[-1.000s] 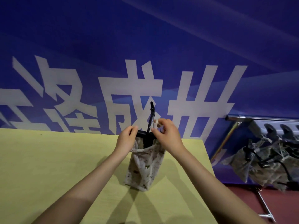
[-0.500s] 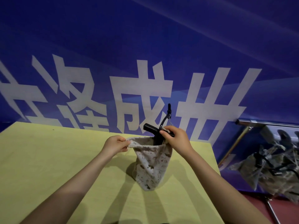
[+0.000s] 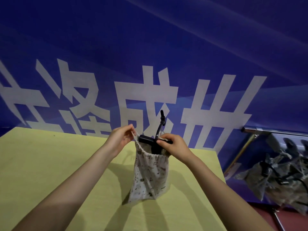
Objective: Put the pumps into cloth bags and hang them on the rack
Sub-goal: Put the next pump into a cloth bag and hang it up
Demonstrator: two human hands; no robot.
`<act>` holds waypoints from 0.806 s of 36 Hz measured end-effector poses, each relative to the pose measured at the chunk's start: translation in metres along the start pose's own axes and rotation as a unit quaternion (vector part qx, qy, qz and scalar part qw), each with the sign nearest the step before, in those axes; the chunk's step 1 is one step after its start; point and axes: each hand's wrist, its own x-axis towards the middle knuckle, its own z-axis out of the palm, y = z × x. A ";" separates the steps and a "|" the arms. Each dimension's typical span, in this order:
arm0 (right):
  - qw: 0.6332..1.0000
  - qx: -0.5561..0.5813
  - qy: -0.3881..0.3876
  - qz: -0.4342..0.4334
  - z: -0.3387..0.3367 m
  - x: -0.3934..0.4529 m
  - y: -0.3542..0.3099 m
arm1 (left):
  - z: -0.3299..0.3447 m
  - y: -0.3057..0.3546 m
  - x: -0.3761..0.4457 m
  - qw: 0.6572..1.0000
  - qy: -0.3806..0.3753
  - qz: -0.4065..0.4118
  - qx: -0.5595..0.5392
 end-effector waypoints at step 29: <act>0.997 0.011 0.010 -0.080 0.021 -0.005 0.002 | -0.001 -0.027 0.001 0.806 -0.080 0.206 0.549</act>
